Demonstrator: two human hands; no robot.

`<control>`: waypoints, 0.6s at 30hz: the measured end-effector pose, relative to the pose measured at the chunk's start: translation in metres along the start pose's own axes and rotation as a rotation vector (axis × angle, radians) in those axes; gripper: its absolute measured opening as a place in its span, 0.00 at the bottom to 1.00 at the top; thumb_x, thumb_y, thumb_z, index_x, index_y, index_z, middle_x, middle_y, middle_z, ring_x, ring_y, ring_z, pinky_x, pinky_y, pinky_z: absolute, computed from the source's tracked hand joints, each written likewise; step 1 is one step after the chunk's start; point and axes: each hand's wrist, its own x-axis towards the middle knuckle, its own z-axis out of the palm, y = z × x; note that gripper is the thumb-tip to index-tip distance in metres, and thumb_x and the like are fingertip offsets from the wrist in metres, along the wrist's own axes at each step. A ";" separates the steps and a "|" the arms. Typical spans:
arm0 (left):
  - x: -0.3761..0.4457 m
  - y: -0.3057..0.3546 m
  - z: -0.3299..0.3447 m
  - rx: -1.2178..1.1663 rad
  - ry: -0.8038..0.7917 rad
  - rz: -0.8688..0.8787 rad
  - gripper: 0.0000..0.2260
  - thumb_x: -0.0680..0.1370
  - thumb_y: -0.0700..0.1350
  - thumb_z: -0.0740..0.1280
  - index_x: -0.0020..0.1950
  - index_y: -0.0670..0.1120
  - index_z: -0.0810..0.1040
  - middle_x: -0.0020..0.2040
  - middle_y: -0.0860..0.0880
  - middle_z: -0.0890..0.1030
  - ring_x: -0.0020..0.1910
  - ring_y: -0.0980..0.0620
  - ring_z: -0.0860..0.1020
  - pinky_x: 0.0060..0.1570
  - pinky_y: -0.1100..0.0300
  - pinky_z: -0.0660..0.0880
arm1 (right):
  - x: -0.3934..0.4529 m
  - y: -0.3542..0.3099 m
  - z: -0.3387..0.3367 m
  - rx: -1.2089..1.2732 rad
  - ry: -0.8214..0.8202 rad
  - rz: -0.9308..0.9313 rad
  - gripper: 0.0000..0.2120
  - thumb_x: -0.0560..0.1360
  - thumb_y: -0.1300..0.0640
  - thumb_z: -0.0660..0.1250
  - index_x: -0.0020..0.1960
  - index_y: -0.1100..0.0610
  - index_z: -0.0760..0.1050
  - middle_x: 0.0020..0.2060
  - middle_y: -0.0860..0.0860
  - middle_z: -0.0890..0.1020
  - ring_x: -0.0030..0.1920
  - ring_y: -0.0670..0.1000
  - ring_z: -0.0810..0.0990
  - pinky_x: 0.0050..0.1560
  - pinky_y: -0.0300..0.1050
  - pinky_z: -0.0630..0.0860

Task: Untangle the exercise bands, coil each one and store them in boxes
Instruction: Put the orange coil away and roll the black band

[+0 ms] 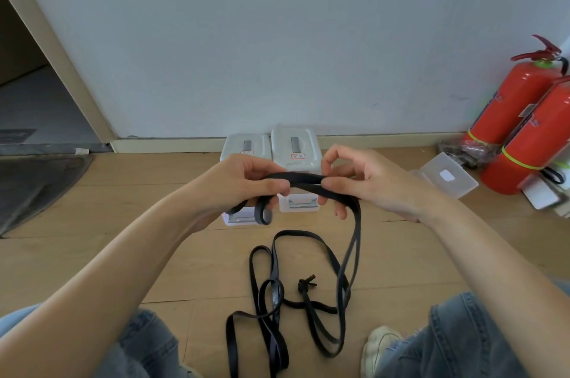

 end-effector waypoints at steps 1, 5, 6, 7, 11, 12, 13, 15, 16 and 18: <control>0.000 0.000 0.000 0.010 0.007 0.007 0.05 0.75 0.39 0.67 0.49 0.43 0.81 0.38 0.44 0.82 0.29 0.59 0.76 0.25 0.74 0.68 | 0.000 0.000 0.000 0.006 0.010 0.003 0.03 0.77 0.60 0.63 0.46 0.57 0.69 0.37 0.53 0.84 0.29 0.52 0.79 0.36 0.39 0.75; 0.003 -0.001 -0.002 0.047 0.031 0.016 0.07 0.73 0.41 0.71 0.50 0.48 0.81 0.48 0.41 0.83 0.43 0.48 0.81 0.50 0.60 0.78 | -0.002 -0.002 -0.002 0.047 -0.005 0.026 0.03 0.78 0.59 0.62 0.47 0.57 0.69 0.40 0.54 0.84 0.33 0.53 0.81 0.39 0.38 0.76; 0.003 -0.002 -0.003 0.046 0.035 0.012 0.07 0.72 0.41 0.71 0.49 0.49 0.81 0.48 0.42 0.83 0.47 0.44 0.81 0.53 0.57 0.77 | -0.002 -0.002 -0.002 0.066 -0.015 0.033 0.02 0.78 0.59 0.62 0.47 0.57 0.69 0.41 0.54 0.85 0.34 0.53 0.82 0.39 0.38 0.76; 0.003 -0.002 -0.004 0.040 0.033 0.009 0.07 0.72 0.41 0.71 0.49 0.49 0.81 0.48 0.43 0.83 0.50 0.42 0.80 0.56 0.55 0.76 | -0.002 -0.002 -0.002 0.085 -0.018 0.038 0.02 0.78 0.60 0.62 0.46 0.57 0.69 0.41 0.55 0.84 0.35 0.53 0.82 0.40 0.39 0.77; 0.001 -0.003 -0.006 0.062 -0.002 0.025 0.07 0.72 0.41 0.71 0.49 0.49 0.81 0.47 0.44 0.84 0.48 0.41 0.80 0.49 0.60 0.79 | -0.002 -0.001 -0.001 0.091 0.013 0.034 0.05 0.74 0.65 0.66 0.43 0.57 0.72 0.38 0.50 0.82 0.38 0.55 0.82 0.43 0.44 0.80; 0.000 -0.002 -0.006 0.063 -0.003 0.035 0.06 0.72 0.41 0.71 0.48 0.48 0.81 0.44 0.43 0.83 0.40 0.44 0.80 0.38 0.66 0.78 | -0.002 -0.001 0.000 0.095 0.015 0.032 0.06 0.74 0.65 0.67 0.43 0.57 0.72 0.37 0.48 0.81 0.37 0.55 0.82 0.43 0.43 0.80; 0.000 -0.002 -0.006 0.052 0.006 0.046 0.05 0.73 0.41 0.70 0.48 0.46 0.81 0.38 0.43 0.82 0.32 0.51 0.78 0.28 0.70 0.73 | -0.002 -0.002 0.000 0.100 0.011 0.029 0.06 0.73 0.65 0.68 0.43 0.57 0.72 0.37 0.48 0.82 0.37 0.55 0.82 0.42 0.43 0.79; 0.001 -0.001 -0.005 0.034 0.029 0.084 0.03 0.75 0.40 0.67 0.47 0.43 0.80 0.30 0.51 0.80 0.26 0.59 0.74 0.23 0.74 0.67 | -0.003 -0.003 0.000 0.099 -0.011 0.017 0.06 0.73 0.64 0.69 0.43 0.57 0.72 0.37 0.50 0.83 0.35 0.54 0.81 0.42 0.41 0.78; 0.002 -0.001 -0.004 0.049 0.043 0.109 0.03 0.76 0.40 0.66 0.46 0.43 0.80 0.29 0.53 0.80 0.25 0.60 0.74 0.24 0.73 0.68 | -0.003 -0.004 0.001 0.084 -0.018 0.010 0.07 0.72 0.63 0.69 0.43 0.56 0.71 0.36 0.50 0.82 0.34 0.53 0.80 0.41 0.40 0.77; 0.004 -0.004 -0.001 0.156 0.075 0.160 0.04 0.77 0.41 0.64 0.45 0.46 0.78 0.30 0.53 0.81 0.26 0.58 0.76 0.28 0.69 0.72 | -0.002 -0.004 0.003 0.035 0.000 -0.003 0.09 0.72 0.63 0.70 0.42 0.56 0.70 0.34 0.49 0.82 0.31 0.51 0.77 0.39 0.38 0.75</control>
